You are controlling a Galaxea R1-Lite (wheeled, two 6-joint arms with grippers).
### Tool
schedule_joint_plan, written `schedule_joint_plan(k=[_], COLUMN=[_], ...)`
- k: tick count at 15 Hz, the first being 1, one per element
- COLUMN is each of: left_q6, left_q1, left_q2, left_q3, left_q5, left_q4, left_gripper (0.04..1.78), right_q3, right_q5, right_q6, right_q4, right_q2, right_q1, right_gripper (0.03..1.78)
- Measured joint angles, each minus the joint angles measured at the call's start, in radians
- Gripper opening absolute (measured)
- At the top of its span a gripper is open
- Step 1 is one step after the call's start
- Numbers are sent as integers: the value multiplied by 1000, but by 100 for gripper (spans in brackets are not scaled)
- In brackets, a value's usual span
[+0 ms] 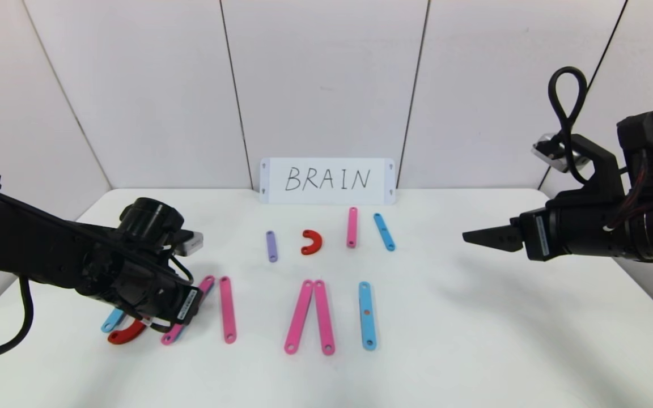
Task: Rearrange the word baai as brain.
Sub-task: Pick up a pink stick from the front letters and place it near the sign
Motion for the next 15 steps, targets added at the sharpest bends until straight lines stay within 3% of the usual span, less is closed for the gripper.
schedule_joint_plan(k=[8,15], left_q6=[-11,-4], left_q1=[5,89], left_q2=[-11,64], left_q3=[-50,-371], left_q5=[-1,-3], left_q4=[-2,65], left_gripper=[30,30], right_q3=[4,20], right_q5=[0,-1], right_q6=[1,0], right_q4=[2,0], right_q2=[0,-4], right_q1=[9,21], right_gripper=[174,174])
